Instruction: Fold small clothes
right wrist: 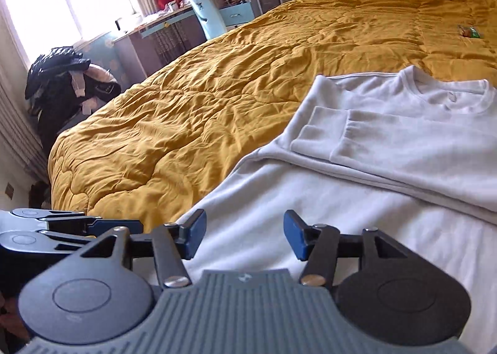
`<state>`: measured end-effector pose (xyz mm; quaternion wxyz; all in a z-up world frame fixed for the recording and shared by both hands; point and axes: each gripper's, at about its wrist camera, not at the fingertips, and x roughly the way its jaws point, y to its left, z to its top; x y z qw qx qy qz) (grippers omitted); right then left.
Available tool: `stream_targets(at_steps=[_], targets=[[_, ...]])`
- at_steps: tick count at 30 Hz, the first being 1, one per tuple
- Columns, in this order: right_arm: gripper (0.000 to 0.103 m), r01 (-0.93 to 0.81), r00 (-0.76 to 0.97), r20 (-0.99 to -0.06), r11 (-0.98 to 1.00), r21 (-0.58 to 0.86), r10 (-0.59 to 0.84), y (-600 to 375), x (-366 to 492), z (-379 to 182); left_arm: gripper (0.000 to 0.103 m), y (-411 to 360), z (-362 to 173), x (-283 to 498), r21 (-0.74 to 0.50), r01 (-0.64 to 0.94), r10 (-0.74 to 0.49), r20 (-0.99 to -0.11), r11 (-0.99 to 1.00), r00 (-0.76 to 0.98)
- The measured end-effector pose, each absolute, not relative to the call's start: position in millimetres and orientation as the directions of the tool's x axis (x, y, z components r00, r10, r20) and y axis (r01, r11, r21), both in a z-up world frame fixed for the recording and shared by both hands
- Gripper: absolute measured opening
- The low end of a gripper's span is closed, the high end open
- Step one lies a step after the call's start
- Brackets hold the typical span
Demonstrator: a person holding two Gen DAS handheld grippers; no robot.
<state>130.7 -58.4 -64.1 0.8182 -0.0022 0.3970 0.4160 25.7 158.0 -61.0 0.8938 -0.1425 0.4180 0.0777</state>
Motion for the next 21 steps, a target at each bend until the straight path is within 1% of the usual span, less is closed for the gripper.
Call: stream_targets(at_steps=[4,9,12,14,16,18,20,21], targets=[[0.056,-0.585,0.461,-0.63,0.748,0.313,0.625,-127.7,128.1,-50.4,0.061,155.1,-62.2,29.1,-0.183,-0.253,0.021,-0.77,0.95,0.637],[0.056,-0.387,0.624,-0.655,0.897,0.214,0.426,-210.4,141.0,-50.6,0.061,151.9,-67.7,32.9,-0.166,-0.257,0.03,-0.786,0.952,0.618],[0.056,-0.278,0.693,-0.658,0.951,0.133,0.294,-252.7,154.6,-52.3,0.061,147.8,-70.6,33.1,-0.145,-0.253,0.04,-0.794,0.957,0.607],[0.056,-0.205,0.73,-0.662,0.978,0.026,0.171,-275.2,167.2,-56.1,0.061,144.3,-71.3,33.5,-0.126,-0.246,0.049,-0.797,0.961,0.602],[0.056,-0.173,0.747,-0.66,0.982,-0.072,0.083,-289.8,180.1,-63.4,0.061,140.9,-71.8,34.5,-0.107,-0.241,0.061,-0.798,0.965,0.6],[0.056,-0.219,0.786,-0.618,0.949,-0.226,0.034,-292.8,189.9,-72.2,0.061,137.6,-73.5,36.5,-0.092,-0.237,0.07,-0.801,0.967,0.594],[0.055,-0.308,0.824,-0.566,0.856,-0.416,0.021,-280.5,196.1,-86.3,0.061,134.7,-75.5,39.3,-0.076,-0.239,0.081,-0.808,0.968,0.584],[0.054,-0.331,0.831,-0.556,0.802,-0.498,-0.002,-273.1,201.3,-94.9,0.061,133.1,-75.5,39.6,-0.068,-0.241,0.088,-0.809,0.968,0.581]])
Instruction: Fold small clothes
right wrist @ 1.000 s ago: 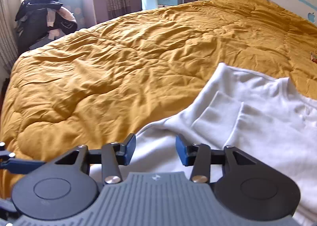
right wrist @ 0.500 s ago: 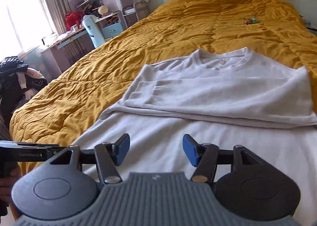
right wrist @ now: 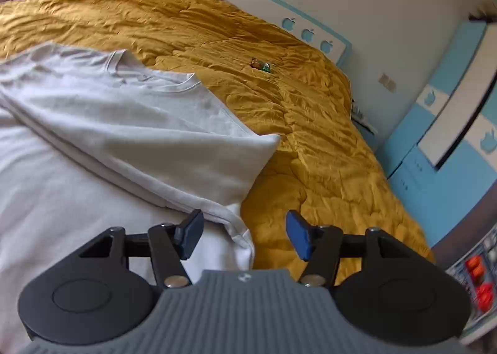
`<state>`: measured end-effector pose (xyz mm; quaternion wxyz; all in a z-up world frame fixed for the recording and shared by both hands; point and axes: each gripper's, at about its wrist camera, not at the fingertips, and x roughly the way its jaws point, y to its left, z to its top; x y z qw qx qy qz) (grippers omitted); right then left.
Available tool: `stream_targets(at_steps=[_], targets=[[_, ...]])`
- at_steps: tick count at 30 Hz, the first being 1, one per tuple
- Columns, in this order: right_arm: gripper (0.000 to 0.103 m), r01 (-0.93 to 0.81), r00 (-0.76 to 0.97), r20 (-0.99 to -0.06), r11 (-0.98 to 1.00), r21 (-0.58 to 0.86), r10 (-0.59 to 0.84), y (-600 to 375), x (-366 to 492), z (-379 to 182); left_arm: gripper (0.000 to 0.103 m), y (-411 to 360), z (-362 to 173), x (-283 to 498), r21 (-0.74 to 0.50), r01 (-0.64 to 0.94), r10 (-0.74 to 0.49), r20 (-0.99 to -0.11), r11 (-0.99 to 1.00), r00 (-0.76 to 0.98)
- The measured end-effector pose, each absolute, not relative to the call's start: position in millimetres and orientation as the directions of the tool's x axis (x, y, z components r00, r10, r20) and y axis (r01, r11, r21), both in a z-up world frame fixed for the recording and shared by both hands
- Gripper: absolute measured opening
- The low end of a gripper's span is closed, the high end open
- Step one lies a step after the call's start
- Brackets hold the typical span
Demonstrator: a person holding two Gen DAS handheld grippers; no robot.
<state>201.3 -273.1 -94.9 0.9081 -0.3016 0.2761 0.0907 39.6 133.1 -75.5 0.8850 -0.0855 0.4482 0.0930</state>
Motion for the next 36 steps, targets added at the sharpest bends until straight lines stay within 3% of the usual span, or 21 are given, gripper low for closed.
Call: stream_targets(at_steps=[1,4,6,9,12,22,24,26,28,29,32,33,36], targets=[[0.053,-0.347,0.832,-0.553,0.75,-0.563,-0.03,-266.2,208.0,-105.1,0.061,131.6,-74.9,39.4,-0.061,-0.242,0.094,-0.809,0.968,0.581],[0.036,-0.402,0.823,-0.566,0.657,-0.637,-0.045,-256.1,220.5,-128.5,0.061,130.1,-73.0,37.8,-0.052,-0.237,0.098,-0.81,0.97,0.579],[0.0,-0.413,0.813,-0.579,0.636,-0.651,-0.064,-255.6,229.7,-141.3,0.061,131.0,-73.3,37.1,-0.053,-0.246,0.101,-0.814,0.968,0.572],[0.0,-0.352,0.842,-0.533,0.668,-0.656,-0.08,-263.1,229.5,-144.5,0.062,132.5,-73.9,36.8,-0.058,-0.253,0.1,-0.818,0.966,0.567],[0.0,-0.246,0.848,-0.521,0.798,-0.55,-0.098,-286.1,226.6,-131.9,0.062,130.1,-74.9,39.4,-0.043,-0.25,0.109,-0.82,0.967,0.562],[0.0,0.007,0.755,-0.646,0.985,-0.172,-0.118,-324.7,241.1,-127.4,0.062,137.0,-76.1,38.9,-0.075,-0.253,0.085,-0.821,0.965,0.565],[0.027,-0.021,0.75,-0.654,0.986,-0.165,-0.094,-322.5,237.5,-127.0,0.062,138.8,-77.4,39.1,-0.085,-0.249,0.075,-0.82,0.965,0.568],[0.04,-0.121,0.738,-0.673,0.968,-0.22,-0.061,-317.4,232.6,-123.8,0.062,138.1,-78.1,39.7,-0.077,-0.241,0.077,-0.817,0.968,0.571],[0.042,-0.207,0.738,-0.675,0.948,-0.241,-0.01,-317.3,222.7,-114.4,0.062,137.1,-77.9,39.3,-0.071,-0.237,0.081,-0.814,0.969,0.575],[0.043,-0.242,0.729,-0.681,0.956,-0.166,0.066,-324.2,219.1,-106.9,0.062,136.3,-78.0,39.1,-0.067,-0.232,0.082,-0.813,0.97,0.577],[0.064,-0.307,0.682,-0.632,0.929,0.208,0.367,-350.9,212.6,-85.5,0.063,135.7,-79.1,39.8,-0.062,-0.228,0.084,-0.811,0.972,0.579],[0.066,-0.308,0.676,-0.599,0.903,0.299,0.429,-356.7,213.8,-80.3,0.063,135.8,-79.2,40.1,-0.064,-0.231,0.084,-0.812,0.971,0.578],[0.065,-0.25,0.733,-0.505,0.871,0.423,0.456,-367.8,225.9,-69.2,0.063,136.6,-78.9,39.6,-0.068,-0.232,0.082,-0.812,0.97,0.578]])
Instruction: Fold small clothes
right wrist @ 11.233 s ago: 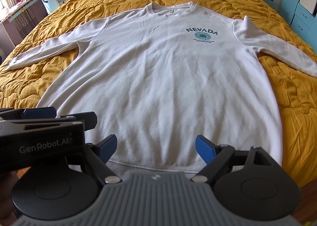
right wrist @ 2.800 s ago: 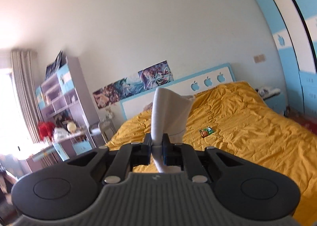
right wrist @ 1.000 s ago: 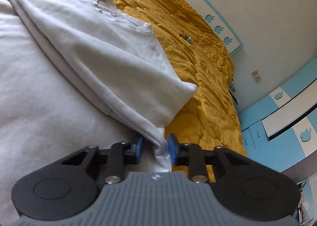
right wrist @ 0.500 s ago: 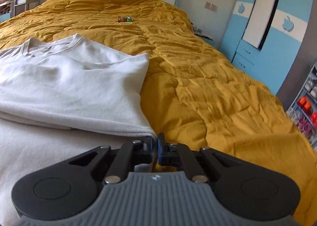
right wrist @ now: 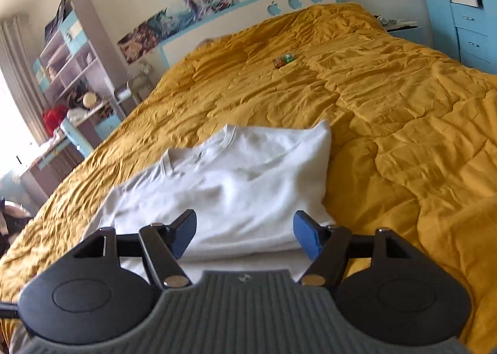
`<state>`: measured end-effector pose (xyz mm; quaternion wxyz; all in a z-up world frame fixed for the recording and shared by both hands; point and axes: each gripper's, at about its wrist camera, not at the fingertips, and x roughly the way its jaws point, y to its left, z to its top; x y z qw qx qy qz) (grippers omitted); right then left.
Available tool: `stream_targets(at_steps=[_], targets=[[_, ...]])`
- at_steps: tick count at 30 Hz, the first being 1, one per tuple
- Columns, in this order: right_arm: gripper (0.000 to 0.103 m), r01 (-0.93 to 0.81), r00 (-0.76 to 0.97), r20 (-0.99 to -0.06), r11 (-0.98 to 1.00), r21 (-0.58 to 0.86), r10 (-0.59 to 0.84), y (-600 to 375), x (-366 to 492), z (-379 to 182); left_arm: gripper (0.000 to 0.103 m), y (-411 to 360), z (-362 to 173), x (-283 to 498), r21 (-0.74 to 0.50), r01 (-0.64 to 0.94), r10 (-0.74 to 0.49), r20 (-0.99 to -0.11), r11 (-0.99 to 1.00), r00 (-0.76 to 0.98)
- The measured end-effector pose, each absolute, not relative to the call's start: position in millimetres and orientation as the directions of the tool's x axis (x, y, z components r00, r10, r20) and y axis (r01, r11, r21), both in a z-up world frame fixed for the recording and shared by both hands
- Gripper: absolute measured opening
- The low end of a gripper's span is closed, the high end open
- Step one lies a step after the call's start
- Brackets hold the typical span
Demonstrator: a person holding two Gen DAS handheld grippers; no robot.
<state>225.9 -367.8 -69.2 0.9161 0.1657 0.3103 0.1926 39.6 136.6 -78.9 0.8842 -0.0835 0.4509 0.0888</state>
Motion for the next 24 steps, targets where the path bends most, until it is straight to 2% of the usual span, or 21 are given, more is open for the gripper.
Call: stream_targets(at_steps=[2,4,7,8,10,12,14,17,19,24], targets=[[0.062,-0.181,0.757,-0.501,0.871,0.456,0.42,-371.9,244.1,-69.8,0.063,137.0,-78.5,39.3,-0.071,-0.236,0.081,-0.814,0.969,0.576],[0.052,-0.116,0.726,-0.541,0.851,0.512,0.424,-373.8,274.5,-77.4,0.063,138.1,-77.9,38.2,-0.076,-0.244,0.081,-0.815,0.967,0.573],[0.016,-0.102,0.682,-0.552,0.811,0.577,0.479,-369.2,303.9,-89.1,0.063,139.1,-77.5,37.3,-0.07,-0.248,0.087,-0.817,0.966,0.571],[0.0,-0.116,0.649,-0.565,0.8,0.589,0.51,-363.2,313.3,-92.2,0.063,139.1,-77.4,37.3,-0.068,-0.248,0.089,-0.817,0.966,0.57],[0.0,-0.129,0.639,-0.588,0.822,0.555,0.497,-347.7,318.8,-94.6,0.063,138.2,-77.7,37.9,-0.061,-0.249,0.095,-0.818,0.967,0.568],[0.0,-0.102,0.666,-0.627,0.883,0.459,0.403,-337.2,323.3,-101.5,0.064,137.5,-78.0,39.1,-0.052,-0.25,0.102,-0.819,0.967,0.565],[0.0,0.011,0.667,-0.671,0.895,0.446,0.326,-346.0,330.0,-118.2,0.064,136.6,-78.2,39.8,-0.043,-0.248,0.107,-0.82,0.968,0.563],[0.0,0.174,0.697,-0.682,0.87,0.462,0.222,-374.3,330.2,-137.9,0.064,135.5,-78.7,39.9,-0.035,-0.245,0.113,-0.818,0.969,0.564],[0.0,0.252,0.708,-0.695,0.873,0.418,0.128,-388.1,325.9,-143.0,0.065,135.0,-78.9,40.3,-0.034,-0.248,0.115,-0.818,0.968,0.563],[0.0,0.213,0.772,-0.601,0.808,0.549,0.206,-415.5,309.1,-128.1,0.065,134.4,-79.4,41.5,-0.031,-0.249,0.118,-0.817,0.968,0.564]])
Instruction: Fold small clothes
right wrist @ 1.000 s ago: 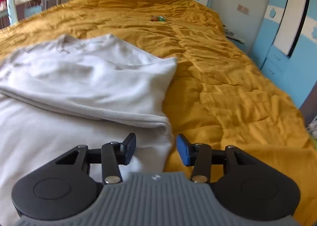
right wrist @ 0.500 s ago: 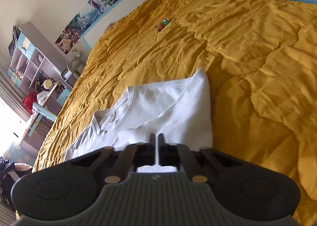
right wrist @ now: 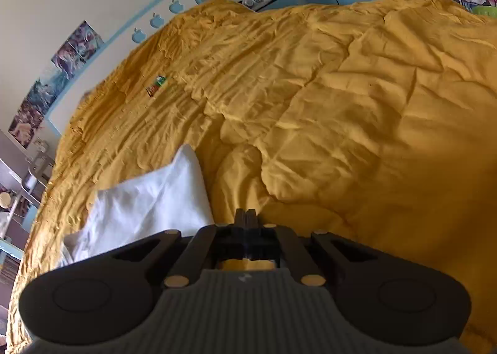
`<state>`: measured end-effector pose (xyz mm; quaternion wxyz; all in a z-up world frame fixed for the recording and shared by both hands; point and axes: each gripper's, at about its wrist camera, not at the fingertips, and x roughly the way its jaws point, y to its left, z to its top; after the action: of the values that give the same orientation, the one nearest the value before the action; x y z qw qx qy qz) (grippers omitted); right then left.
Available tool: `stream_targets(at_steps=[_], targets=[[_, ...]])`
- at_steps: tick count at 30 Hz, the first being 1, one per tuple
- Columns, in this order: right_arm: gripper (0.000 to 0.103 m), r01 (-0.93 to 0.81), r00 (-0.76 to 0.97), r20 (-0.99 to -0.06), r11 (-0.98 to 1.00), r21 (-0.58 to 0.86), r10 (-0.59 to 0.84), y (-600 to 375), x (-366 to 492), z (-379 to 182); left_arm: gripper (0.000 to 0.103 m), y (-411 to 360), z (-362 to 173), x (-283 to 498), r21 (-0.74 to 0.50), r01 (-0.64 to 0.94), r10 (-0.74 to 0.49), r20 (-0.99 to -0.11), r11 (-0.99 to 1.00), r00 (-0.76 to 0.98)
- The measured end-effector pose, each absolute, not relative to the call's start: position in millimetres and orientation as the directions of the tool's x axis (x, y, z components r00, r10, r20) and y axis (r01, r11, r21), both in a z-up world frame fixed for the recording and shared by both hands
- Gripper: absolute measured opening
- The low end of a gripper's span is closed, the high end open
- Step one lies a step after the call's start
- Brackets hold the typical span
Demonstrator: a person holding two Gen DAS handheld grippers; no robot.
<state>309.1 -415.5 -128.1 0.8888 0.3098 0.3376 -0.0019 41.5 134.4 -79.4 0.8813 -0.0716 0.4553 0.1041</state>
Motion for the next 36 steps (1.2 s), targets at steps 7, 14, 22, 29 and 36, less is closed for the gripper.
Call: stream_targets(at_steps=[7,14,22,29,36], targets=[[0.0,-0.007,0.663,-0.624,0.836,0.548,0.414,-385.5,301.6,-118.8,0.065,133.9,-78.9,40.6,-0.022,-0.249,0.128,-0.813,0.968,0.569],[0.0,0.191,0.711,-0.684,0.891,0.413,0.165,-398.3,274.5,-132.1,0.065,138.8,-73.9,36.1,-0.047,-0.269,0.12,-0.814,0.962,0.569],[0.0,0.124,0.752,-0.629,0.896,0.427,0.196,-424.1,228.8,-91.4,0.065,143.0,-67.9,32.2,-0.084,-0.269,0.098,-0.796,0.959,0.598],[0.042,0.024,0.753,-0.614,0.923,0.385,0.237,-418.1,178.7,-46.2,0.069,158.3,-48.1,27.4,-0.12,-0.328,0.1,-0.807,0.937,0.583],[0.073,-0.015,0.703,-0.644,0.912,0.409,0.301,-408.0,132.5,-17.5,0.084,192.8,-21.6,9.6,-0.237,-0.234,-0.069,-0.827,0.943,0.558]])
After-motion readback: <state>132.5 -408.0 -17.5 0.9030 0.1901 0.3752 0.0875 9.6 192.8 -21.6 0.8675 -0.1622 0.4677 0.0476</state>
